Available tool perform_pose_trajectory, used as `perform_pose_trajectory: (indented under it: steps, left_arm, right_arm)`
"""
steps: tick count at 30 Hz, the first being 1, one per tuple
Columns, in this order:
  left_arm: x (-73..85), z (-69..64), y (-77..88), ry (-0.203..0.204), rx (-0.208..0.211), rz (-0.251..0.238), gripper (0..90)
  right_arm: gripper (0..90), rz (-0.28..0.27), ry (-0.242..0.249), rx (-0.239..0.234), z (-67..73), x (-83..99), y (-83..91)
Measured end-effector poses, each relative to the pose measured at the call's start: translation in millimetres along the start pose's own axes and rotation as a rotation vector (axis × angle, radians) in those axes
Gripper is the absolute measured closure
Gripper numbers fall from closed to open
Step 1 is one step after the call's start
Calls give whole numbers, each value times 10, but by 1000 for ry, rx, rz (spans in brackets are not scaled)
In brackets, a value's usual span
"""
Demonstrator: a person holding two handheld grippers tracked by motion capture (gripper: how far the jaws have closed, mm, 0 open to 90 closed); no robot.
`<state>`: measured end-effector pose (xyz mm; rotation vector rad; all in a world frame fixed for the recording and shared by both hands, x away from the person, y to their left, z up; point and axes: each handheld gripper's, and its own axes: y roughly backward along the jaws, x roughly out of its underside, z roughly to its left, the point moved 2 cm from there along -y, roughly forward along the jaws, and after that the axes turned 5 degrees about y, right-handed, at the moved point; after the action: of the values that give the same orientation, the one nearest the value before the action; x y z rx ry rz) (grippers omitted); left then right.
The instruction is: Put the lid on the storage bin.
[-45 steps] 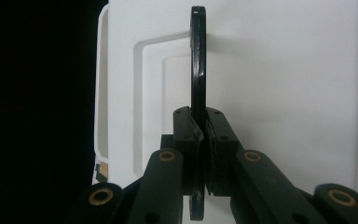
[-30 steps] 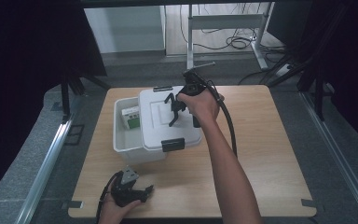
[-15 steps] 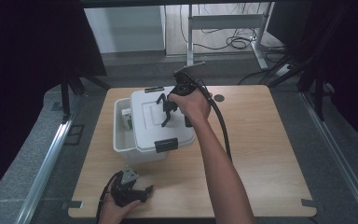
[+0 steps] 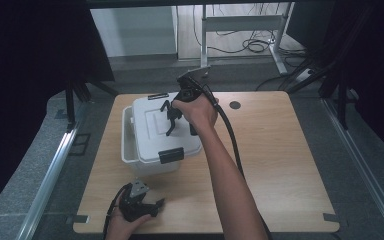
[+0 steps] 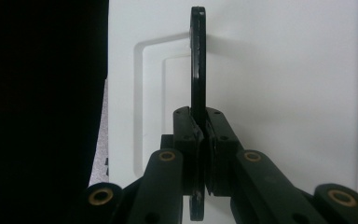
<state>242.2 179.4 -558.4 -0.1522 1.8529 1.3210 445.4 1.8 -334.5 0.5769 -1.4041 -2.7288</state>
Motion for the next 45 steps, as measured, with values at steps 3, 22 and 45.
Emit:
perform_pose_trajectory:
  steps: [3,22,45]
  left_arm:
    - [0,0,0,-1,0,0,135]
    - [0,3,1,-8,1,2,134]
    - [1,-3,1,-6,6,0,135]
  right_arm:
    - [847,3,2,3,25,-12,-25]
    - [847,33,2,20,205,-127,-303]
    - [846,49,-50,8,282,-252,-688]
